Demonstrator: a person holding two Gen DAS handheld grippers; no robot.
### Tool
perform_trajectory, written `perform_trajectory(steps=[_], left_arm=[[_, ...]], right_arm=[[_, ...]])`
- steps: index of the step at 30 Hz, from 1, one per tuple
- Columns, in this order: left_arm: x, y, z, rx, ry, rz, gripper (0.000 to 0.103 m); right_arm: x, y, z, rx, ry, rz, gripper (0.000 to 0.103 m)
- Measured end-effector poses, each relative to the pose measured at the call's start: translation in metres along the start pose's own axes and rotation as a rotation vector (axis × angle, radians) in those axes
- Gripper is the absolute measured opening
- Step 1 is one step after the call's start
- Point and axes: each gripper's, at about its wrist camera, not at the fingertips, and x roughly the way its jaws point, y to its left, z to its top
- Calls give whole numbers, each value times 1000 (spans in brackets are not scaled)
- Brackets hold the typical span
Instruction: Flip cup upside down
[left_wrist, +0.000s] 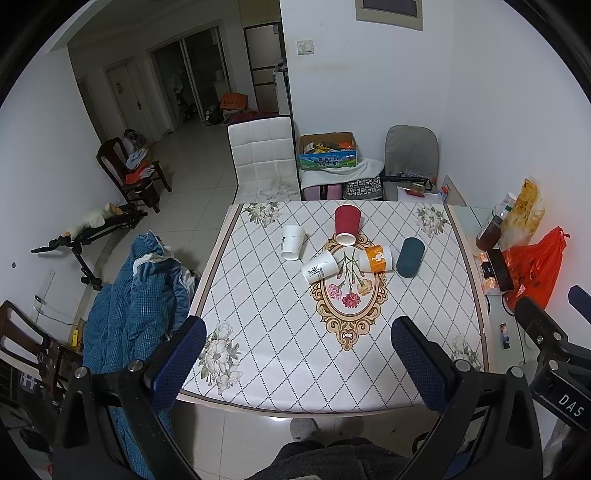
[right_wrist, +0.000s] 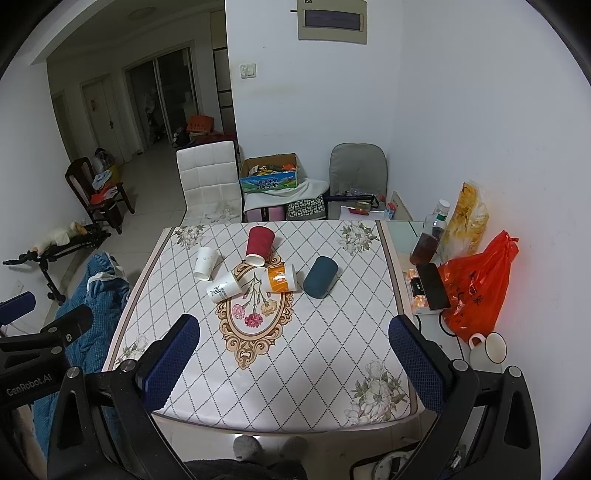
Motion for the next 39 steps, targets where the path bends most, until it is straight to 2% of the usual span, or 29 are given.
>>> perform_trajectory(steps=[39], left_arm=[[-3,-8,6,-3,-4,-6,103]], right_arm=[[-3,1,-4,-7,11,4,103]])
